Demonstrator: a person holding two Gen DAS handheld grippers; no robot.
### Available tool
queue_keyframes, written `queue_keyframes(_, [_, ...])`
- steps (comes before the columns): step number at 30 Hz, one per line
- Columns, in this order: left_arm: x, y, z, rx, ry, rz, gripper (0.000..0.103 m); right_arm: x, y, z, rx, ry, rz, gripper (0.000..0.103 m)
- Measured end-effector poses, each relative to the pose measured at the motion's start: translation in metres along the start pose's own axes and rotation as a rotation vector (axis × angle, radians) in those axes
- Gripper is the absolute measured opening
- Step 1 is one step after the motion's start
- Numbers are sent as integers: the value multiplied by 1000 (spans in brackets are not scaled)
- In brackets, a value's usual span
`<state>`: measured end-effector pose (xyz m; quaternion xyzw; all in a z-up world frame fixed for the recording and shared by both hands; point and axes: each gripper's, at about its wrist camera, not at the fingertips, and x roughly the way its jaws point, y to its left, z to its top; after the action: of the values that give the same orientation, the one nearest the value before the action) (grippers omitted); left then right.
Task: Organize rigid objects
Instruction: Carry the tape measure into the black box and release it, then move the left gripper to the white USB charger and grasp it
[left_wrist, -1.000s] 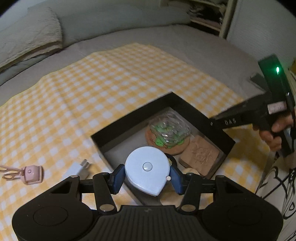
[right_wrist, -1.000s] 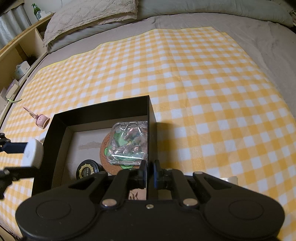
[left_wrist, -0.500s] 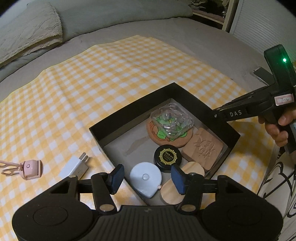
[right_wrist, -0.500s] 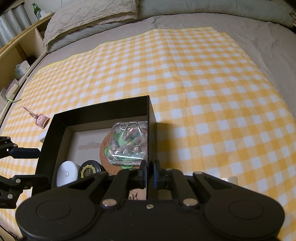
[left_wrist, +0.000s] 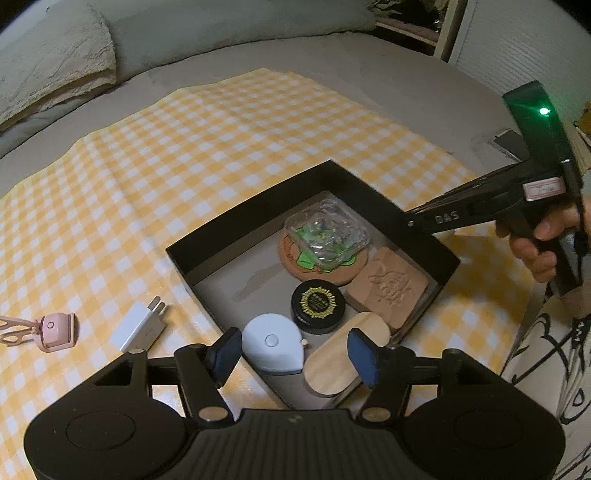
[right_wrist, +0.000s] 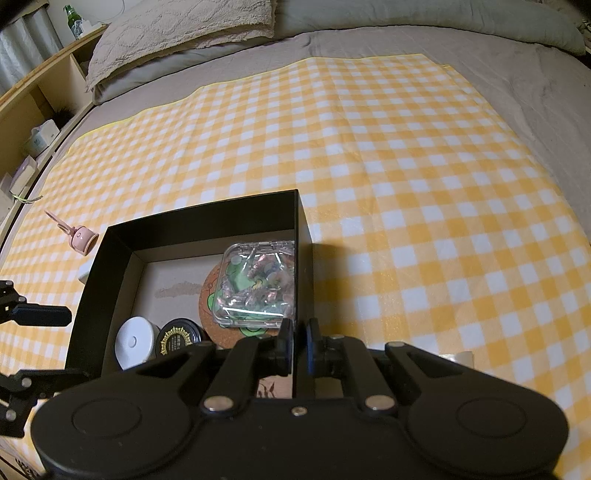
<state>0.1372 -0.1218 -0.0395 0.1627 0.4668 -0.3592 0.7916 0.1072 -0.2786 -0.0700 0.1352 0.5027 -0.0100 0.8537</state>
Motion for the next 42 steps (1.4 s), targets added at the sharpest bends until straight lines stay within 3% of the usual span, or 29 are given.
queue_keyframes(7, [-12,-5,4,-10,-45,-16,70,0,0,0,0,0,0,8])
queue_keyframes(11, [-20,-4,5,-21,-83,-6,87,0,0,0,0,0,0,8])
queue_keyframes(17, [-27,13,8,-95,-144,30,103,0,0,0,-2,0,-2,8])
queue_keyframes(31, [-30,71,2,-250,-263,142,103,-1,-1,-1,-6,0,-3,9])
queue_keyframes(40, [-3,111,-11,-261,-138,204,101,-2,0,-1,-7,0,-4,9])
queue_keyframes(42, [4,115,-13,-241,-106,210,87,-2,0,-1,-7,0,-4,9])
